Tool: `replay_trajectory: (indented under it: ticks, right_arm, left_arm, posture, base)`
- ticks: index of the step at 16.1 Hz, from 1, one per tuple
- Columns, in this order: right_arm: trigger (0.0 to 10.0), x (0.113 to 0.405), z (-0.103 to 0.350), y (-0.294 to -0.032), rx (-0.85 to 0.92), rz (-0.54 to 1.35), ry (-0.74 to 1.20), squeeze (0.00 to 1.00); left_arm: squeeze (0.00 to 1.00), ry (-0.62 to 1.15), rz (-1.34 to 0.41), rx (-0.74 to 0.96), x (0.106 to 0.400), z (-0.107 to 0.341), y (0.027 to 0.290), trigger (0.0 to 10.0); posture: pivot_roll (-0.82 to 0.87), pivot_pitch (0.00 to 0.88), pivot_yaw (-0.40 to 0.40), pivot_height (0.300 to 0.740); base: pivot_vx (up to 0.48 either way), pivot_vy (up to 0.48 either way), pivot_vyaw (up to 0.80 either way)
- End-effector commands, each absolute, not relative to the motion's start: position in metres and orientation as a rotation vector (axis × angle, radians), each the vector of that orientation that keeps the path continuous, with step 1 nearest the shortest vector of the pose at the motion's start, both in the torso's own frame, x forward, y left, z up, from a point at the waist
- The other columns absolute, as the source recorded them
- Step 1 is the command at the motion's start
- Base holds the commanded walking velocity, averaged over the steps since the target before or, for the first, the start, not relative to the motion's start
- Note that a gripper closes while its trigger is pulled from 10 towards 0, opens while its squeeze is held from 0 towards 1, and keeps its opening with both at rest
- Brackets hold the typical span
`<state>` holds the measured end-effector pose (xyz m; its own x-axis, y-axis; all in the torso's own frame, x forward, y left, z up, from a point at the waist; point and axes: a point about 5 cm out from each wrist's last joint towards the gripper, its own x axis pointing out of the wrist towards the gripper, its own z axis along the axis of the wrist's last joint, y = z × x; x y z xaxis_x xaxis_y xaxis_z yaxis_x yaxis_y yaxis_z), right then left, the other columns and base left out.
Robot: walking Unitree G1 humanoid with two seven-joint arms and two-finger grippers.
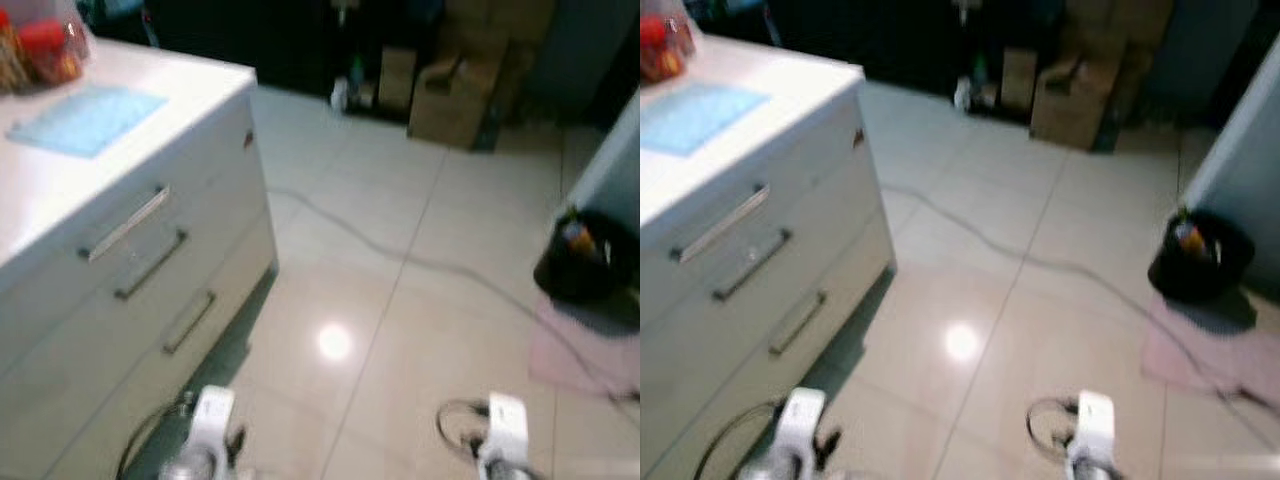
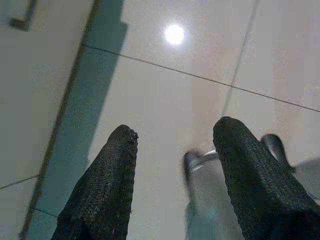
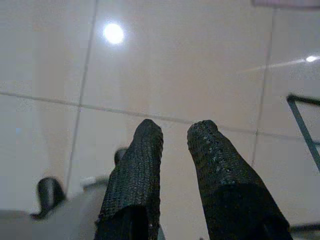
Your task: Kitchen organization
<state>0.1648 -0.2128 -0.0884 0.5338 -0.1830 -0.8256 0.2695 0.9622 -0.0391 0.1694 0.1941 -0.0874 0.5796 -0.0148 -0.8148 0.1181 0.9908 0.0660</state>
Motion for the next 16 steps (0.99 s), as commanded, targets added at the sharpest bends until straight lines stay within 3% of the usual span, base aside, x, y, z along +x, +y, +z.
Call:
replay_trajectory:
  ticks: [1, 4, 9, 16]
  right_arm:
    - [10.0, 0.1662, -0.0897, -0.2034, 0.125, -0.259, 0.980, 0.00]
    - [10.0, 0.1669, -0.0893, -0.2037, 0.128, -0.263, 0.977, 0.00]
    - [10.0, 0.1680, -0.0887, -0.2040, 0.129, -0.269, 0.969, 0.00]
    - [10.0, 0.1664, -0.0887, -0.2089, 0.136, -0.314, 0.972, 0.00]
  left_arm:
    - [0.00, 0.966, -0.058, 0.141, 0.1655, -0.0877, 0.2046, 10.0]
    - [0.00, 0.966, -0.062, 0.148, 0.1663, -0.0873, 0.2048, 10.0]
    - [0.00, 0.969, -0.063, 0.158, 0.1659, -0.0873, 0.2062, 10.0]
    - [0.00, 0.972, -0.057, 0.166, 0.1665, -0.0872, 0.2066, 10.0]
  posture:
    - [0.07, 0.075, 0.037, 0.740]
    - [0.07, 0.072, 0.038, 0.740]
    - [0.06, 0.065, 0.039, 0.740]
    - [0.06, 0.061, 0.040, 0.740]
  base:
    - [0.405, 0.000, -0.74]
    - [0.404, 0.000, -0.73]
    - [0.394, 0.000, 0.00]
    - [0.000, 0.000, 0.00]
